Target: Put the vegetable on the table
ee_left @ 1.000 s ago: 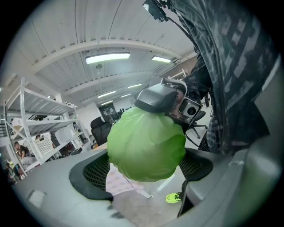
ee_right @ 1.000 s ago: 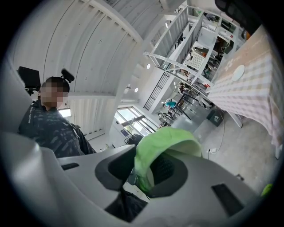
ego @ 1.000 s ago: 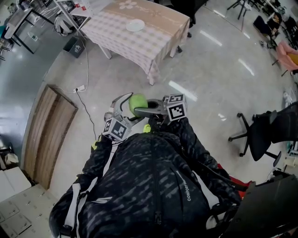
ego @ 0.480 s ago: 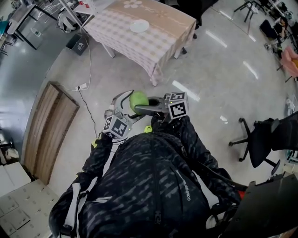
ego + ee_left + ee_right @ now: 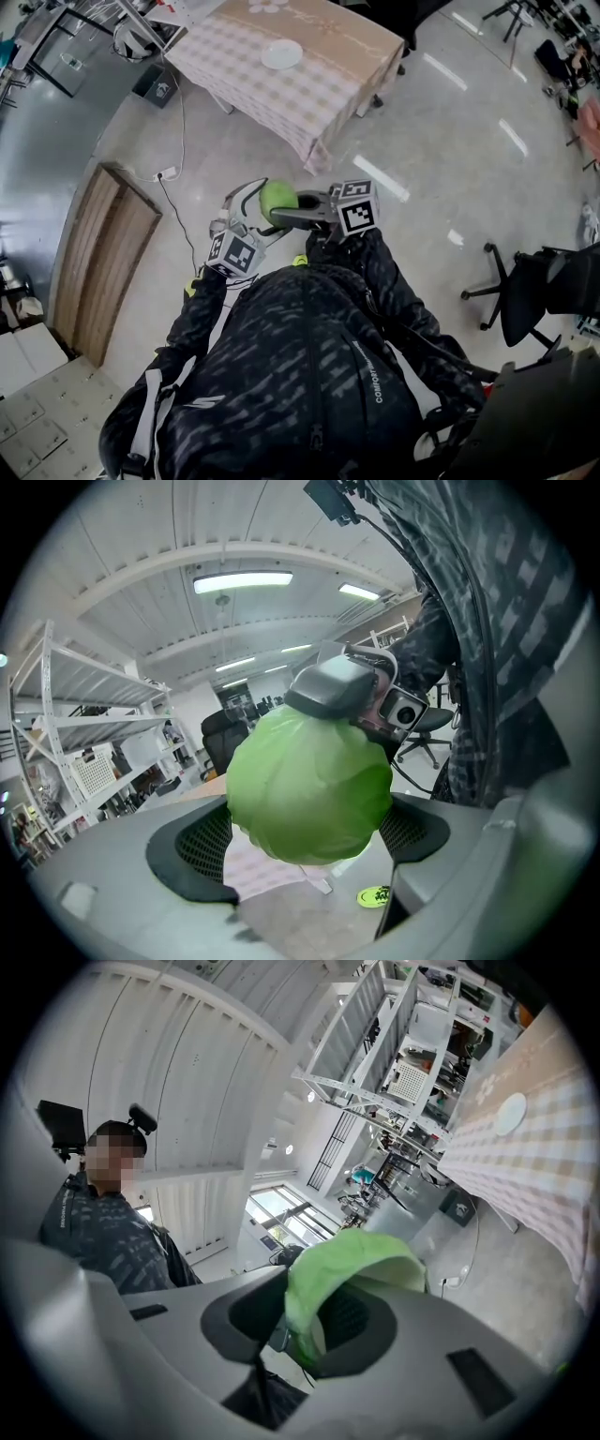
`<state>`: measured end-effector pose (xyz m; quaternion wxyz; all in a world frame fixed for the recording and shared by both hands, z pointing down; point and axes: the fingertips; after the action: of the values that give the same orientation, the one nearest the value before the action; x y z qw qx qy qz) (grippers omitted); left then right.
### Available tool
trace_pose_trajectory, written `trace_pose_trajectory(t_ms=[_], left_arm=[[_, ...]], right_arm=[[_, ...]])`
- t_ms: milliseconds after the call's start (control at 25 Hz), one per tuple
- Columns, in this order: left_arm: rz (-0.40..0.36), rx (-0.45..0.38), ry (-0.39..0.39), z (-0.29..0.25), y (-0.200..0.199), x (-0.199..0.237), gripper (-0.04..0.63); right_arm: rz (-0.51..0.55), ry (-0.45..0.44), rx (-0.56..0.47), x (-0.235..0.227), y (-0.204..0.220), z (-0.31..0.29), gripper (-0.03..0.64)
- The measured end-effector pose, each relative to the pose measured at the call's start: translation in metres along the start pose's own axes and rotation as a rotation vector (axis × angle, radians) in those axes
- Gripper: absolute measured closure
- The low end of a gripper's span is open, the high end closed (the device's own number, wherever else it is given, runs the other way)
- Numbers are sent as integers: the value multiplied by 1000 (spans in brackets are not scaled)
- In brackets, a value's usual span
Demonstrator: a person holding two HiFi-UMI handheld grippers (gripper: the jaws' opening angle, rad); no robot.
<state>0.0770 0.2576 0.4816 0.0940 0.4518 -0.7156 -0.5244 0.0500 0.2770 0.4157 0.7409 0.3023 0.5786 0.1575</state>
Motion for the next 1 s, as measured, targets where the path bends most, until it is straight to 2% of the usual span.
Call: trace_pose_trajectory(t_ms=[400,1000], left_arm=[[34,19,-21,-49,2,61,127],[36,58,-47,-102,5,140,127]], right_arm=[[-24,-24,28,-47,-61,16,529],[-42,-67,47,-104,-136,29,531]])
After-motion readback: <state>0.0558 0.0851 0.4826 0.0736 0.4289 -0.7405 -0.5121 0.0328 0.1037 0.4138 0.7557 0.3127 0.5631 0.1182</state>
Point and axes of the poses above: the fingertips, and each gripper's own axes: z backward along the fingers, x to its left, y out of its underside, and after that the axes turned 1 degree about -x, right-handed
